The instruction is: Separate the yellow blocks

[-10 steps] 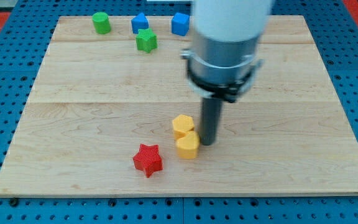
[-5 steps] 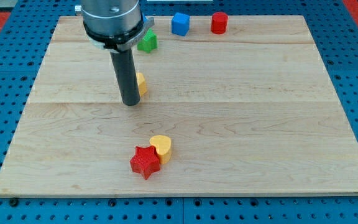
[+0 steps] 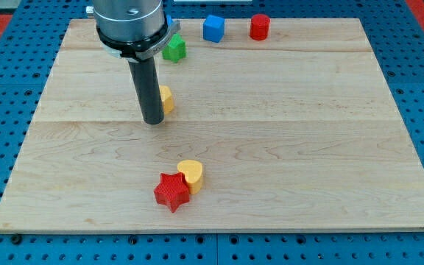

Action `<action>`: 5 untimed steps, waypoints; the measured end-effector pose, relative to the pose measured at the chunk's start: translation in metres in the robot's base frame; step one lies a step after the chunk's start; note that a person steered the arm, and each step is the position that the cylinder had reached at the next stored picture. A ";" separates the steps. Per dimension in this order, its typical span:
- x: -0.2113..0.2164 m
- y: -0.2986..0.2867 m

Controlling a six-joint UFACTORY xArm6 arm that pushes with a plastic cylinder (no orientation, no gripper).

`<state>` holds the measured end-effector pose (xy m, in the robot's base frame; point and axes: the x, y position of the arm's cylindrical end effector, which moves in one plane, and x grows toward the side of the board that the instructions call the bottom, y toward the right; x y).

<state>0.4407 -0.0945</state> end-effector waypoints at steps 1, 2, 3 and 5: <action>-0.004 0.033; -0.040 0.023; -0.034 0.042; 0.042 0.015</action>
<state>0.4823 -0.0791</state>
